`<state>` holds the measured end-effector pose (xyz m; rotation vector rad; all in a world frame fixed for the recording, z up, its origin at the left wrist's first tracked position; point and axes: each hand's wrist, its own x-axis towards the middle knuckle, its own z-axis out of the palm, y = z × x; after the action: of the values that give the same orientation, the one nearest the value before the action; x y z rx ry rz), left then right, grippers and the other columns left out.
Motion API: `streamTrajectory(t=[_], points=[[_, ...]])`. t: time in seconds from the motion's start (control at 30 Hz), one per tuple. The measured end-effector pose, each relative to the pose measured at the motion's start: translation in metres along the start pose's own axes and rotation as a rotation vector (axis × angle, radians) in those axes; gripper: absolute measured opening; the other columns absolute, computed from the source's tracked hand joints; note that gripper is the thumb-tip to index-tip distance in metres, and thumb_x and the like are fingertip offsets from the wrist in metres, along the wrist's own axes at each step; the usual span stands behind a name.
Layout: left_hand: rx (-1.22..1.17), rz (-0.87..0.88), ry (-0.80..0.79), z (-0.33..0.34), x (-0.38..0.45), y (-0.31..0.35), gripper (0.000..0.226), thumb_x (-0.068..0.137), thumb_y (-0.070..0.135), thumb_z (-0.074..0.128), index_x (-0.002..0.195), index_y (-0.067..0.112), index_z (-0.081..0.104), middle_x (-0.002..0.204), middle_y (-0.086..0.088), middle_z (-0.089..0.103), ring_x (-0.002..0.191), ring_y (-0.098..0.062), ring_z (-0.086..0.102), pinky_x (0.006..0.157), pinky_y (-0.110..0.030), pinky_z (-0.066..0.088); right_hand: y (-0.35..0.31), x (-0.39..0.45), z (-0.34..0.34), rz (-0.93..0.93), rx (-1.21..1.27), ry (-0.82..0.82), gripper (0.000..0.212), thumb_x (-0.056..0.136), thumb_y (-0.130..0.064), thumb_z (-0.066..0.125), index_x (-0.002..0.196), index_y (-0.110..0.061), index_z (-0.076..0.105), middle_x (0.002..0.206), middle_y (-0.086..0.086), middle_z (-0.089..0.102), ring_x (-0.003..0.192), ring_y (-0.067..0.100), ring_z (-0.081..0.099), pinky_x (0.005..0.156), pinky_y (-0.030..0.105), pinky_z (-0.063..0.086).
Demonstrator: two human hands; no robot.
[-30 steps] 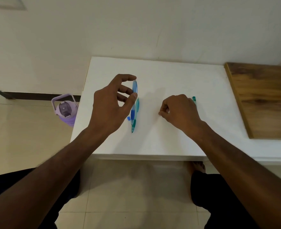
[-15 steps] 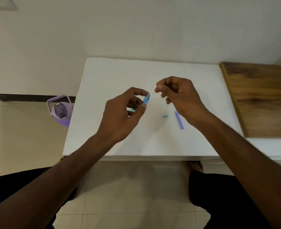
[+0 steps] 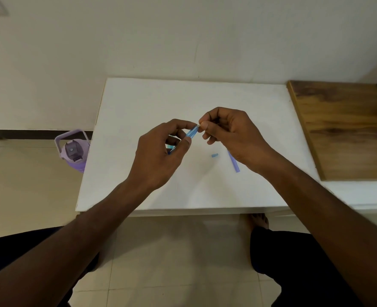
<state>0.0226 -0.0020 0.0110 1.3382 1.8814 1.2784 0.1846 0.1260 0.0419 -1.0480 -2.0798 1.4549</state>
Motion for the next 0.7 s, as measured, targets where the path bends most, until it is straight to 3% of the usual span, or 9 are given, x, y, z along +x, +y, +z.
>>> streamTrajectory(t=[0.3,0.5,0.7], points=[[0.050,0.051,-0.006,-0.005,0.000,0.001,0.024,0.101,0.025,0.069,0.124,0.032,0.072,0.099,0.016,0.068,0.092,-0.004,0.068,0.070,-0.007,0.051,0.001,0.002,0.001,-0.002,-0.006,-0.024,0.013,0.105,-0.016,0.063,0.108,-0.008,0.073,0.091,0.000,0.080,0.081,0.016,0.075,0.080,0.032,0.064],[0.198,0.130,-0.057,-0.015,0.004,0.000,0.024,0.101,0.025,0.068,0.123,0.031,0.075,0.100,0.010,0.072,0.091,-0.006,0.067,0.073,-0.006,0.049,0.003,-0.001,0.001,-0.102,-0.231,-0.045,0.007,0.105,-0.019,0.064,0.103,-0.017,0.070,0.090,-0.004,0.079,0.079,0.009,0.075,0.077,0.023,0.062],[0.223,0.152,-0.046,-0.025,0.007,0.000,0.023,0.101,0.025,0.068,0.122,0.032,0.075,0.098,0.014,0.069,0.089,-0.001,0.065,0.072,-0.003,0.047,-0.003,0.003,0.004,-0.072,-0.122,-0.095,0.013,0.106,-0.016,0.062,0.108,-0.006,0.071,0.094,0.001,0.081,0.082,0.015,0.078,0.079,0.028,0.064]])
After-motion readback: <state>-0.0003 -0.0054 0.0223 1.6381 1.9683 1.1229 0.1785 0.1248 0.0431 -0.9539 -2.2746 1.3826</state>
